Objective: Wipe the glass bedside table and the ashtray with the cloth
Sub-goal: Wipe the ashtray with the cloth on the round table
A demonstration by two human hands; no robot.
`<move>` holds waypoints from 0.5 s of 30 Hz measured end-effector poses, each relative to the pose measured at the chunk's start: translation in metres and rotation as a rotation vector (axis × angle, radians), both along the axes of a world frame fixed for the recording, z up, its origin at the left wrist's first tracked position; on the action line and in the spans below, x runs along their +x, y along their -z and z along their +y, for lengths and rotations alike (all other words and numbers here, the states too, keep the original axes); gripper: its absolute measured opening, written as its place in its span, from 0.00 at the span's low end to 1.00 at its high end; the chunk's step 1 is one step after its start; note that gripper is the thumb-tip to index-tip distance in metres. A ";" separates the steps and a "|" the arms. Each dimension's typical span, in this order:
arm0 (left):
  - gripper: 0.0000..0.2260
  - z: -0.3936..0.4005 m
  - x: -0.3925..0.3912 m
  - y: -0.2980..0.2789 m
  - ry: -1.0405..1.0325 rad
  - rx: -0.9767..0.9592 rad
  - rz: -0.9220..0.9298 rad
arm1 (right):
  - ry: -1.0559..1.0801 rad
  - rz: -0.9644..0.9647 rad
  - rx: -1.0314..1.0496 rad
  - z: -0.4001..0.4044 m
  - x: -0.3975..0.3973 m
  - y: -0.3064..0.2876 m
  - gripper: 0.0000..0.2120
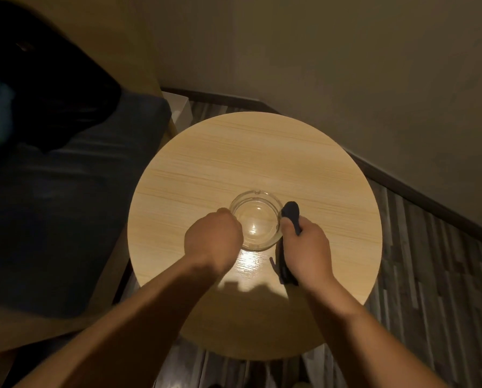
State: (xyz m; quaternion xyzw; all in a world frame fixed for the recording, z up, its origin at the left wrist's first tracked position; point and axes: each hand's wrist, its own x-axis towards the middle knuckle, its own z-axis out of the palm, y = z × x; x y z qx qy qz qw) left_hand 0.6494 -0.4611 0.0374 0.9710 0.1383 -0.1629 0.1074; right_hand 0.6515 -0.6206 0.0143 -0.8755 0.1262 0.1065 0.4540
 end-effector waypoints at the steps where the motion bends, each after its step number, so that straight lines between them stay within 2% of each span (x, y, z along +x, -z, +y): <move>1: 0.16 0.006 0.000 -0.003 0.051 0.014 0.003 | -0.084 -0.003 -0.054 -0.006 0.007 0.000 0.13; 3: 0.22 0.018 0.008 -0.007 0.161 0.058 -0.022 | -0.236 -0.004 -0.126 -0.013 0.025 -0.005 0.11; 4: 0.22 0.023 0.014 -0.008 0.215 0.068 -0.056 | -0.310 0.001 -0.151 -0.015 0.035 -0.011 0.10; 7: 0.17 0.026 0.043 -0.007 0.397 0.045 -0.117 | -0.524 0.021 -0.207 -0.016 0.061 -0.023 0.08; 11: 0.14 0.019 0.066 -0.004 0.695 0.112 -0.075 | -0.718 0.029 -0.280 -0.017 0.084 -0.030 0.09; 15: 0.14 0.015 0.058 0.007 0.650 0.133 -0.149 | -0.728 0.078 -0.256 -0.017 0.090 -0.033 0.08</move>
